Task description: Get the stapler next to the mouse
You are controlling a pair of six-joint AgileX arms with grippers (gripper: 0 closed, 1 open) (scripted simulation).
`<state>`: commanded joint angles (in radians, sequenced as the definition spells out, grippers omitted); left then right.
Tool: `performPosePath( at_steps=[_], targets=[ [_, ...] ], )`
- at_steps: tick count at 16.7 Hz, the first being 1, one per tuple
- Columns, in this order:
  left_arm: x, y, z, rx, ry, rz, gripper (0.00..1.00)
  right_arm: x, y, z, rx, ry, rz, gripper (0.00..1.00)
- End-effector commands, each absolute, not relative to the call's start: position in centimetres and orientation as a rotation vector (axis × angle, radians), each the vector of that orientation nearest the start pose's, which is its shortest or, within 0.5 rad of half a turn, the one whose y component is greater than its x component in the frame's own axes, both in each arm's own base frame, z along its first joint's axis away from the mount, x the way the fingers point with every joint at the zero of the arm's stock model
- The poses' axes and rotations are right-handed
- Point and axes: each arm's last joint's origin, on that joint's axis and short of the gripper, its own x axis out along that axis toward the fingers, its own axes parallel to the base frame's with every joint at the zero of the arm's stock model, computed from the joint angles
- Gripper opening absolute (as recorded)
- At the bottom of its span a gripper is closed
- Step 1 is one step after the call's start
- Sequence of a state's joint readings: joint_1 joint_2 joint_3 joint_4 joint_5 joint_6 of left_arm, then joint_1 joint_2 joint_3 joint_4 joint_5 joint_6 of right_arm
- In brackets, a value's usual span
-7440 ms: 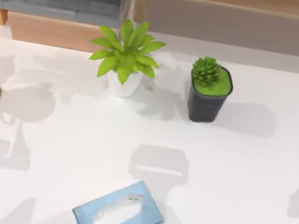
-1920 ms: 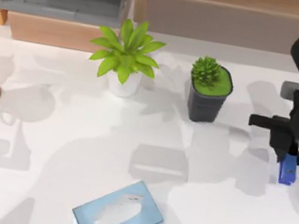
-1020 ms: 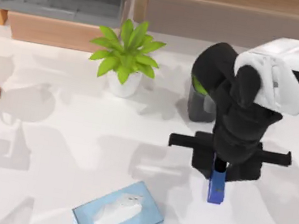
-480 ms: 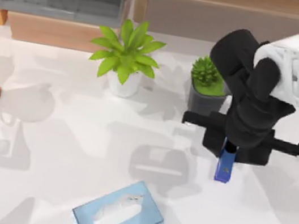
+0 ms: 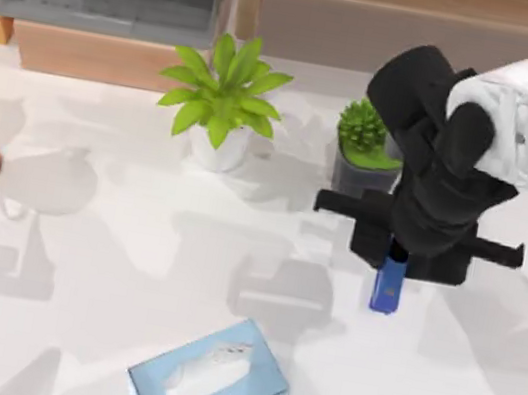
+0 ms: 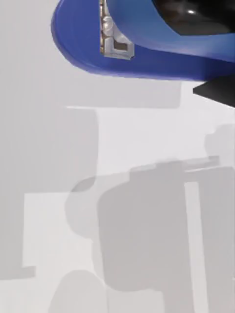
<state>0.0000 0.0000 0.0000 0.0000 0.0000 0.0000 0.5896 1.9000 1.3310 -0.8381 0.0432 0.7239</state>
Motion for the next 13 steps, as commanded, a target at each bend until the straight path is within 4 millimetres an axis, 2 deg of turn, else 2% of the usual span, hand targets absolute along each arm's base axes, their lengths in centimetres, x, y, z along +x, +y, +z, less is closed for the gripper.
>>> performPosePath(
  at_steps=[4,9,13],
  targets=[
    [10.6,-0.1,16.0,0.000,0.000,0.000,1.00,29.5,21.3,16.0,0.098,1.465,-0.014,0.00],
    [10.6,-0.1,16.0,0.000,0.000,0.000,1.00,28.3,21.7,13.3,0.019,1.569,-0.011,0.00],
    [10.6,-0.1,16.0,0.000,0.000,0.000,1.00,28.3,21.7,13.3,0.019,1.569,-0.011,0.00]
  ],
)
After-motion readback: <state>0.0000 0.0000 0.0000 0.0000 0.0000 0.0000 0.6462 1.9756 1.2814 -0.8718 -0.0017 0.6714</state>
